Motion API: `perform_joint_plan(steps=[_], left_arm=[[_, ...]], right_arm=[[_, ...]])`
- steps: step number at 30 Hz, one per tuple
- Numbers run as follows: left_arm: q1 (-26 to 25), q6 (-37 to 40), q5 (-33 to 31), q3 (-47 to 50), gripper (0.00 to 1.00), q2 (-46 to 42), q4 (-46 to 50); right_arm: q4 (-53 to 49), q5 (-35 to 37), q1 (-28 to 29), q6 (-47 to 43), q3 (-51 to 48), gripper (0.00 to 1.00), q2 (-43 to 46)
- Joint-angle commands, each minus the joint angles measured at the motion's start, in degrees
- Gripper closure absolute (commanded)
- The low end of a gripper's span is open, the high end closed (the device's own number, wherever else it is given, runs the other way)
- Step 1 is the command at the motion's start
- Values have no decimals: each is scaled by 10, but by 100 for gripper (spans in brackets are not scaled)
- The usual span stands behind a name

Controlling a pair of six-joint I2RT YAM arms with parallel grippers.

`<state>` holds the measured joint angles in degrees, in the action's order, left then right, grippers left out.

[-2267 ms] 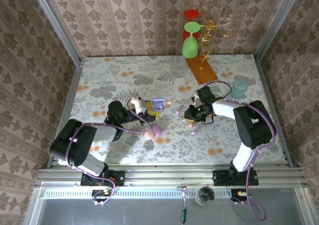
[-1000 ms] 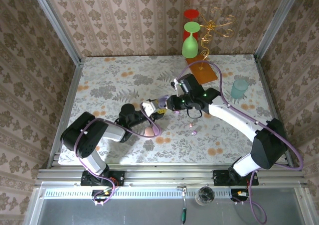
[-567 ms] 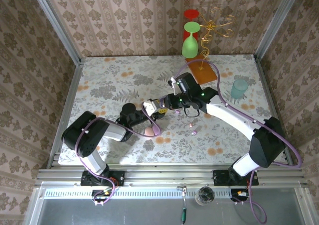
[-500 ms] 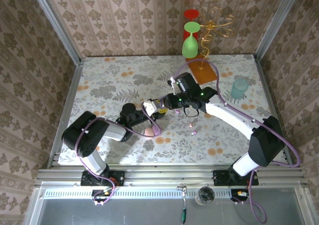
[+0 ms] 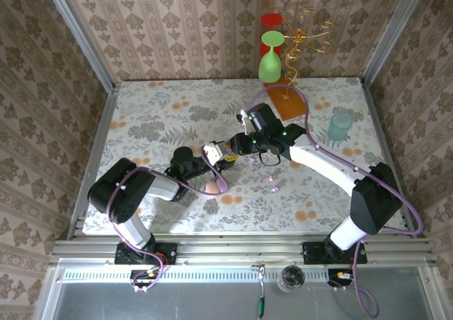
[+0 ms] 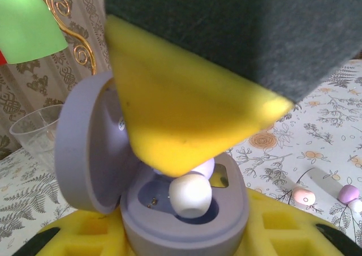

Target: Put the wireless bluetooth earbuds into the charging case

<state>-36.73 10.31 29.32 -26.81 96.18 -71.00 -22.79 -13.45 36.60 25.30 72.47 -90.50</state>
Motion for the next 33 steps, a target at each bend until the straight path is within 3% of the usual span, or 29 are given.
perform_joint_plan(steps=[1,11,21,33], left_arm=[[-3,-1,13,-12,76,-1,-23],[0,-4,13,-11,76,2,-23],[18,27,28,15,76,-8,-24],[15,26,58,23,76,-25,-24]], right_arm=[[1,11,3,0,8,72,-8],[16,-4,-1,2,-22,67,32],[78,-8,-23,-13,-95,59,134],[21,15,-36,-24,20,33,2]])
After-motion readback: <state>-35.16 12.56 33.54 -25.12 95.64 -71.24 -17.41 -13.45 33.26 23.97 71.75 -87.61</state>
